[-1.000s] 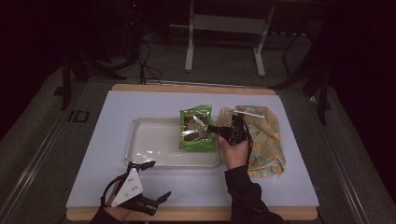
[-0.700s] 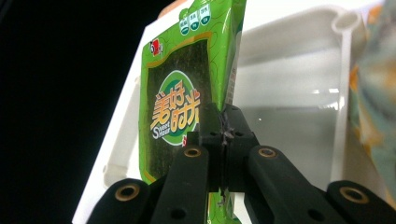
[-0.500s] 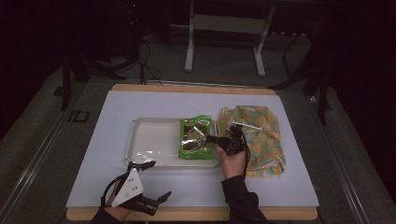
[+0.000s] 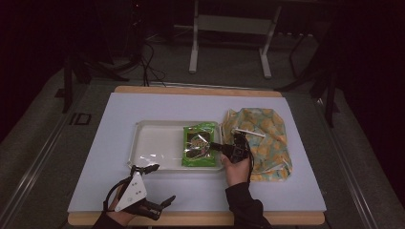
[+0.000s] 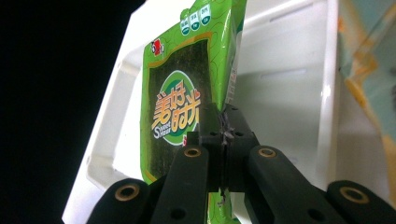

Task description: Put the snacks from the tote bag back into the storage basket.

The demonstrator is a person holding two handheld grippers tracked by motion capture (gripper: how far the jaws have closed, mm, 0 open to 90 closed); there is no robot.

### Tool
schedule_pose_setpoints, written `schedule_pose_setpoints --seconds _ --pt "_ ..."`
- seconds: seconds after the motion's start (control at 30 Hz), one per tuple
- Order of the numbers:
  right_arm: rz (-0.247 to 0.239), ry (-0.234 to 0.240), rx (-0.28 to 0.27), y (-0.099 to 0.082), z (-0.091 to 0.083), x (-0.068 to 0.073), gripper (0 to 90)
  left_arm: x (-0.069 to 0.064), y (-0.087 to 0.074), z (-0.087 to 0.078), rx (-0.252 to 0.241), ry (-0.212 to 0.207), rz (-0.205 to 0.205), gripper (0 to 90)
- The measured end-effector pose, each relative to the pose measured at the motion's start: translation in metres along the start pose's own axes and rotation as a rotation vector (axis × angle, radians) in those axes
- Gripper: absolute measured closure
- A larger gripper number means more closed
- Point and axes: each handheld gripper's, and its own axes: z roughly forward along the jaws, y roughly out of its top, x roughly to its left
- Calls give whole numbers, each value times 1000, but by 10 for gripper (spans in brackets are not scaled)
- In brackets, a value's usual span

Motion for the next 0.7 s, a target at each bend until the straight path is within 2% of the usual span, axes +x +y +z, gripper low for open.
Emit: schedule_pose_setpoints --seconds 0.27,0.4,0.7 --pt "27 -1 39 -7 5 -7 886 0 0 0 1 1 3 4" --pt "35 -2 41 -10 7 -9 885 0 0 0 2 0 4 4" --pt "18 -19 62 -11 8 -9 874 0 0 0 4 -2 7 4"
